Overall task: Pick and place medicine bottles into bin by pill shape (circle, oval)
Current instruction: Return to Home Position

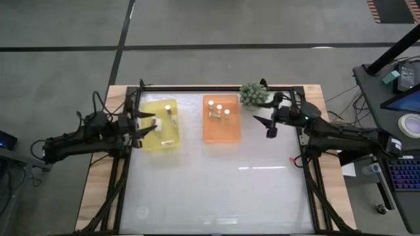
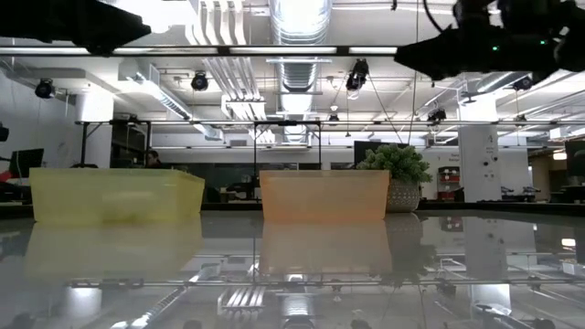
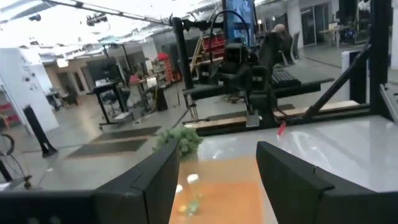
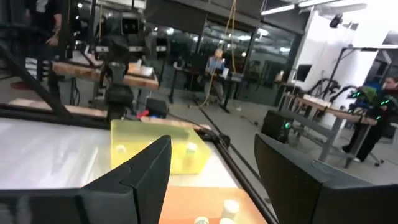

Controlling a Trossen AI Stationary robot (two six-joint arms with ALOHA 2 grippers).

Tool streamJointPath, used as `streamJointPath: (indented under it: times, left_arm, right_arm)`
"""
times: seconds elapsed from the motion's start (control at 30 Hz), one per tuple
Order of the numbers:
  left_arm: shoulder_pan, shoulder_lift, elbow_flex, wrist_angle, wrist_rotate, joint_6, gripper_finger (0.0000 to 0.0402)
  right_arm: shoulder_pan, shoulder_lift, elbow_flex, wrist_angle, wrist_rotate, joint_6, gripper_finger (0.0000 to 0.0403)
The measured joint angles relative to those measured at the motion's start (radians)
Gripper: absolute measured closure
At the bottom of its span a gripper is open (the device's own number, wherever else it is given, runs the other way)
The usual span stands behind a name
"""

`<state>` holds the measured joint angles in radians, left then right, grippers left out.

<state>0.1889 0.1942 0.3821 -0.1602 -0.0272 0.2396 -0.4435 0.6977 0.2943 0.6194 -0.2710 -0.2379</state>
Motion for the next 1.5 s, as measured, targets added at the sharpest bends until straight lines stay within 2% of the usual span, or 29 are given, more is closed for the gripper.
streamJointPath:
  times: [0.3, 0.63, 0.8, 1.1, 1.5]
  left_arm:
    - [0.0, -0.076, -0.077, 0.057, 0.003, -0.049, 0.0204]
    - [0.0, -0.132, -0.173, 0.083, 0.007, -0.079, 0.0204]
    - [0.0, -0.172, -0.213, 0.086, 0.007, -0.11, 0.0204]
    - [0.0, -0.167, -0.256, 0.104, 0.02, -0.154, 0.0204]
    - [0.0, -0.166, -0.311, 0.184, 0.056, -0.181, 0.0204]
  right_arm:
    - [0.0, -0.257, -0.124, -0.018, 0.001, 0.019, 0.0182]
    - [0.0, -0.484, -0.166, -0.204, 0.002, 0.022, 0.0182]
    - [-0.001, -0.55, -0.204, -0.205, 0.008, 0.023, 0.0183]
    - [-0.002, -0.641, -0.271, -0.215, 0.01, 0.075, 0.0183]
    - [-0.002, -0.673, -0.282, -0.272, 0.009, 0.13, 0.0184]
